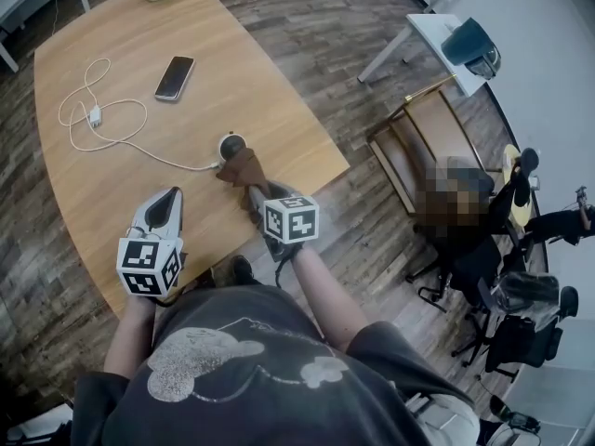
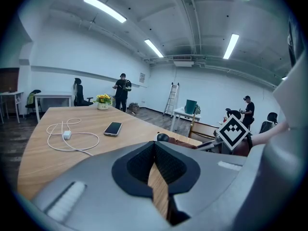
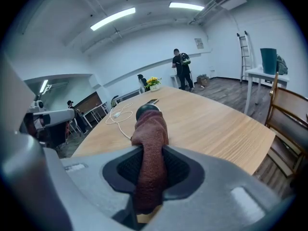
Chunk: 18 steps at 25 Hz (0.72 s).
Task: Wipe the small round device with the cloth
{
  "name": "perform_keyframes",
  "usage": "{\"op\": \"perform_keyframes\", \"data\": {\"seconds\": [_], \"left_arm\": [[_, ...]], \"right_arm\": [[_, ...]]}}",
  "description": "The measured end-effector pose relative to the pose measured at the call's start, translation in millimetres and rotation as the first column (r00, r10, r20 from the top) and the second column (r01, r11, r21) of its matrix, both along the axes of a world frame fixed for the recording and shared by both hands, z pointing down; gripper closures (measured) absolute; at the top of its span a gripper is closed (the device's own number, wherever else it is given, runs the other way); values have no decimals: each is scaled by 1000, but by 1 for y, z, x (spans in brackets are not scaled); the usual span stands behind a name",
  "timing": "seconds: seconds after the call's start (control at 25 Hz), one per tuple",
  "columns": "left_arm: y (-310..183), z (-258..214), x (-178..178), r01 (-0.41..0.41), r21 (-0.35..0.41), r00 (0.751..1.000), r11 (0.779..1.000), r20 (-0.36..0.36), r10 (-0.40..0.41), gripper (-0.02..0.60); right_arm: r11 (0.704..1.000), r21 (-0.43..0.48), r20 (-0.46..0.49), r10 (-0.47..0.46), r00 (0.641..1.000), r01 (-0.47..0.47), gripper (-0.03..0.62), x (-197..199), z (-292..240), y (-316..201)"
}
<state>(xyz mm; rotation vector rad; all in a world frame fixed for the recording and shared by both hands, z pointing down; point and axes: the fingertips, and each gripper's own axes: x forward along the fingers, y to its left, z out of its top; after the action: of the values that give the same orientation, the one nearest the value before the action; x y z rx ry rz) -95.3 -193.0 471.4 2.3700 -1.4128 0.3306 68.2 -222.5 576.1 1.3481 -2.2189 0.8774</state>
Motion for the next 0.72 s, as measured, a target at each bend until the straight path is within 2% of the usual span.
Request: {"op": "perform_keyframes", "data": {"seconds": [0.24, 0.56, 0.72], "left_arm": [[3, 6, -6, 10, -20, 1000, 1000, -1, -10, 563], [6, 15, -2, -7, -35, 1000, 999, 0, 7, 563], [5, 15, -2, -21, -34, 1000, 999, -19, 20, 563]], "right_arm": [[997, -71, -48, -2, 999, -1, 513, 2, 26, 12], [995, -91, -63, 32, 997, -38, 513, 12, 33, 20], [995, -67, -60, 71, 996, -75, 513, 20, 23, 18]]}}
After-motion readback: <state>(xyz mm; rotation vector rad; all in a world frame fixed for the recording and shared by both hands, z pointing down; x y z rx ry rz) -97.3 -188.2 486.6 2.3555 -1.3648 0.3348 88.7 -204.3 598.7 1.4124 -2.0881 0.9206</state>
